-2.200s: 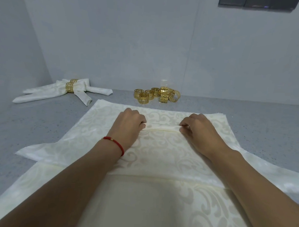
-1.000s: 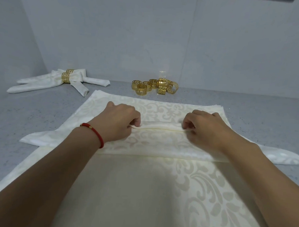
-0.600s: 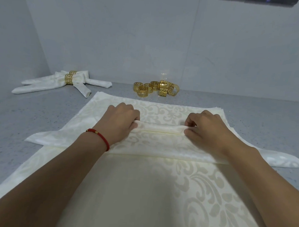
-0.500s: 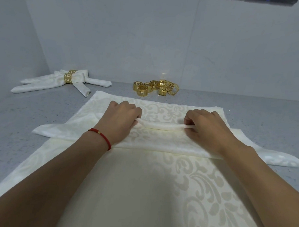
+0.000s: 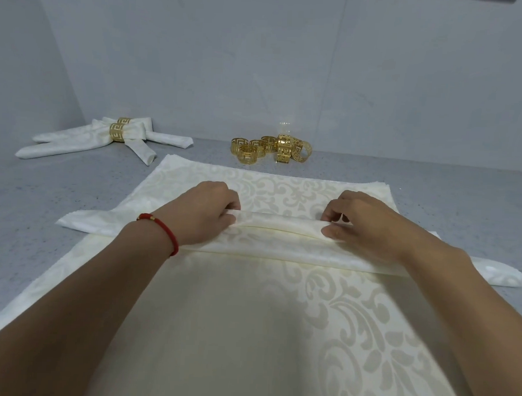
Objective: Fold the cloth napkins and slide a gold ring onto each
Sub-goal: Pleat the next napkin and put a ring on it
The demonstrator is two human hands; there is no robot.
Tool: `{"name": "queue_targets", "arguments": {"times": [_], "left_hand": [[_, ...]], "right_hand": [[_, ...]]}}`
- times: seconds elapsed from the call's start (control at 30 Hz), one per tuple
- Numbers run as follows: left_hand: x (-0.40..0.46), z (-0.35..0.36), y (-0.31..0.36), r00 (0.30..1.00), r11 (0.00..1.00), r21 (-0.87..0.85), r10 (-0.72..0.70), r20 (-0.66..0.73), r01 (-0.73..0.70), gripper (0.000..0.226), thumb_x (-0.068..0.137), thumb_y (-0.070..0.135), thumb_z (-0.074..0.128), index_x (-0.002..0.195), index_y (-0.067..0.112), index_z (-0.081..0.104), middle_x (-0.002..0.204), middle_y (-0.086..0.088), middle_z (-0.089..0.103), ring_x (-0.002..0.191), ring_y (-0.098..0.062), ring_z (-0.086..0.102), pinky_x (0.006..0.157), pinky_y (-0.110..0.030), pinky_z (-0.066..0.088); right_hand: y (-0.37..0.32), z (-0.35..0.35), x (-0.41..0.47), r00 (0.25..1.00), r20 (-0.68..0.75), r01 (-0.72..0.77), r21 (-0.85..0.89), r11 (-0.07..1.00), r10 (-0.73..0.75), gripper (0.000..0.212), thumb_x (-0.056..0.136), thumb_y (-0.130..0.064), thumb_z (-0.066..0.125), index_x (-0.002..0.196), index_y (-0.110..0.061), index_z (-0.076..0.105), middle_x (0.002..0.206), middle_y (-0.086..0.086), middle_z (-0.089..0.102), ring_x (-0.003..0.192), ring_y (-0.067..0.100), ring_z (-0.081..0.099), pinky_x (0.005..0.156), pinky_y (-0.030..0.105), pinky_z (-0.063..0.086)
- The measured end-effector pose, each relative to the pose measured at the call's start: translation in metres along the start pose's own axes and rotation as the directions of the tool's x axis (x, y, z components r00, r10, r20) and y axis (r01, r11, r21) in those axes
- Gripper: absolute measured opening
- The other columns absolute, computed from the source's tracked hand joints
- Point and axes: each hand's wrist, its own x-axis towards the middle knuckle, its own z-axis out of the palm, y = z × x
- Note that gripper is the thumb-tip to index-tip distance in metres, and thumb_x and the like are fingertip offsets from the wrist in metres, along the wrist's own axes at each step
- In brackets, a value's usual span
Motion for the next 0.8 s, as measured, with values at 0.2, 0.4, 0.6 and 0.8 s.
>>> {"name": "queue_targets", "arguments": {"times": [0.2,0.4,0.6,0.8], "left_hand": [[0.003,0.003,0.002,0.977,0.989,0.128,0.096,-0.189,-0.072,0.014,0.085,0.016,0.064,0.085,0.026,0.055,0.082,0.012,0.053,0.085,-0.016,0.046,0.075,-0.034,0.036],[-0.004,-0.013,-0.003,0.993,0.995,-0.052,0.084,0.081,-0.080,0.025,0.088,0.010,0.061,0.096,0.031,0.069,0.091,0.016,0.061,0.089,-0.005,0.056,0.082,-0.026,0.046],[-0.004,-0.005,-0.005,0.999,0.993,-0.109,0.043,0.015,-0.041,0.033,0.094,0.023,0.065,0.126,0.029,0.064,0.094,0.010,0.061,0.086,-0.006,0.055,0.080,-0.024,0.042],[-0.008,-0.014,0.009,0.994,0.992,0.057,0.110,0.000,-0.110,0.015,0.085,0.015,0.067,0.088,0.029,0.063,0.088,0.013,0.055,0.086,-0.008,0.048,0.073,-0.028,0.043]], "right_hand": [[-0.006,0.004,0.001,0.979,-0.192,0.038,-0.123,0.992,-0.061,0.013,0.090,-0.016,0.064,0.095,-0.026,0.057,0.094,-0.012,0.059,0.093,0.019,0.056,0.076,0.036,0.046],[-0.005,-0.005,-0.004,0.999,-0.004,0.043,-0.125,0.991,-0.044,0.017,0.088,-0.022,0.064,0.101,-0.032,0.060,0.099,-0.015,0.057,0.095,0.012,0.053,0.087,0.033,0.045],[0.003,0.001,-0.001,0.996,-0.066,0.066,0.010,0.998,-0.065,0.014,0.099,-0.033,0.064,0.111,-0.028,0.069,0.097,-0.010,0.057,0.094,0.011,0.052,0.087,0.037,0.048],[-0.006,-0.007,-0.006,0.996,-0.033,0.084,-0.043,0.996,-0.085,0.007,0.091,-0.020,0.066,0.090,-0.023,0.059,0.091,-0.011,0.058,0.087,0.014,0.054,0.077,0.034,0.049]]}}
